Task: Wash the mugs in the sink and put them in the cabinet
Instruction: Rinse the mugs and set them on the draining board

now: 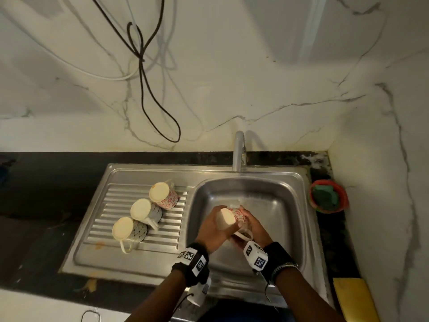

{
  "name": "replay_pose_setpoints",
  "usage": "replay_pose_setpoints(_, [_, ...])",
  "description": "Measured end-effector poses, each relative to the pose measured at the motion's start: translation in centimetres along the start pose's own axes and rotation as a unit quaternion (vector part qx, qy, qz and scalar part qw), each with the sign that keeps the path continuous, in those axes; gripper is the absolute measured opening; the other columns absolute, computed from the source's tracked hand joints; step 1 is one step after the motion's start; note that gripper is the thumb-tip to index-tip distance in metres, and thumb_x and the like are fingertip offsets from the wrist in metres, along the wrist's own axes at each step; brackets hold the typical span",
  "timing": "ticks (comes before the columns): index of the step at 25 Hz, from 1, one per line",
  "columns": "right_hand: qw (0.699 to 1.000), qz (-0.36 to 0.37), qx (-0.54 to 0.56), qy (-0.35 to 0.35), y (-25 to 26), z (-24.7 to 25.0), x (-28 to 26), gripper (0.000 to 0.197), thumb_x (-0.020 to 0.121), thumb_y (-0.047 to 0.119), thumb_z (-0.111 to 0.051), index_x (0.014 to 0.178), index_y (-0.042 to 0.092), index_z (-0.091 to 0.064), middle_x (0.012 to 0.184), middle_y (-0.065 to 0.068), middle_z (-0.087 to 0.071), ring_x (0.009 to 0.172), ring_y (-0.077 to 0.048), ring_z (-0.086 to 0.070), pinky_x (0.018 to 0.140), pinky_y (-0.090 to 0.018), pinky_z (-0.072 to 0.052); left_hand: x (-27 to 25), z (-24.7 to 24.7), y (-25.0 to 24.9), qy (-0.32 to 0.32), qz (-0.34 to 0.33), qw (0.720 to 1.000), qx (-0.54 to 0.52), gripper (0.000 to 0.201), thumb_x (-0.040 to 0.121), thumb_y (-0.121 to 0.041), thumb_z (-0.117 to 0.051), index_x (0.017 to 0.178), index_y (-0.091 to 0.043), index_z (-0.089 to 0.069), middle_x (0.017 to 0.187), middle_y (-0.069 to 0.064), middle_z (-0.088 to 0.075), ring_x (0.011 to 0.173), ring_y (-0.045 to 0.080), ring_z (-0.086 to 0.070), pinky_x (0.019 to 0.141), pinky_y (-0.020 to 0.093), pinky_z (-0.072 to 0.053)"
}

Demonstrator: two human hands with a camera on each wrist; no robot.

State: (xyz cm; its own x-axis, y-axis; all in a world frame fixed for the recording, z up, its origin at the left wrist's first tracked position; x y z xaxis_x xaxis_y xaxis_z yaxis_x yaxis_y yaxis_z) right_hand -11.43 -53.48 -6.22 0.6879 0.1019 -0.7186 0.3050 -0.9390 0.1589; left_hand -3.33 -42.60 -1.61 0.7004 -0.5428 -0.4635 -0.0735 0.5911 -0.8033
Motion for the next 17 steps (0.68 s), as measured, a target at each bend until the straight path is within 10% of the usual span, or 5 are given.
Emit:
replay_pose_setpoints(6, [0.998, -0.054, -0.029, 0.013, -2.5, -0.3, -0.7, 0.064, 0.089, 0.059, -0.073, 0.123, 0.004, -0.067, 0.099, -0.017, -0.074, 0.078, -0.029, -0.075, 0.067, -0.039, -0.062, -1.1, 1.1, 0.5, -0.050, -0.001, 0.992, 0.117, 0.064, 0.071, -0.060, -0.082, 0.123, -0.042, -0.049, 0.116, -0.014, -0.066, 0.102, 0.009, -0.067, 0.089, 0.033, -0.061])
replay_pose_setpoints(10, [0.954, -0.004, -0.270, -0.128, -2.8, -0.2, 0.5, 0.061, 0.091, 0.054, -0.072, 0.129, 0.007, -0.064, 0.128, -0.016, -0.067, 0.107, -0.027, -0.065, 0.078, -0.037, -0.053, -2.8, 6.0, 3.5, -0.099, 0.019, 0.979, 0.175, 0.066, 0.073, -0.054, -0.083, 0.126, -0.035, -0.050, 0.118, -0.011, -0.063, 0.105, 0.017, -0.065, 0.091, 0.035, -0.056])
replay_pose_setpoints(17, [0.939, 0.027, -0.293, -0.178, -6.5, -4.0, 2.7, 0.038, 0.094, 0.041, -0.071, 0.120, 0.012, -0.070, 0.128, -0.011, -0.066, 0.117, -0.026, -0.058, 0.082, -0.037, -0.049, -7.9, 17.5, 11.8, -0.133, 0.119, 0.950, 0.257, 0.072, 0.068, -0.059, -0.076, 0.130, -0.035, -0.048, 0.129, -0.007, -0.063, 0.117, 0.024, -0.063, 0.096, 0.039, -0.049])
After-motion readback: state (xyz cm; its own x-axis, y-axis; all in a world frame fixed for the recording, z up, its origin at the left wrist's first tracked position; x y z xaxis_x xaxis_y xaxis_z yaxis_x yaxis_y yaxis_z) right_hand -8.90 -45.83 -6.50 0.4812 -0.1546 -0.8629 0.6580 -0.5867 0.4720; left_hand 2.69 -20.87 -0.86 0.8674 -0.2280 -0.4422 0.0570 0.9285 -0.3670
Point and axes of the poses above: each hand's wrist, its own x-axis towards the middle knuckle, its own z-axis out of the back of the hand, y = z × x, the point moved 4 cm from there along x, towards the middle knuckle
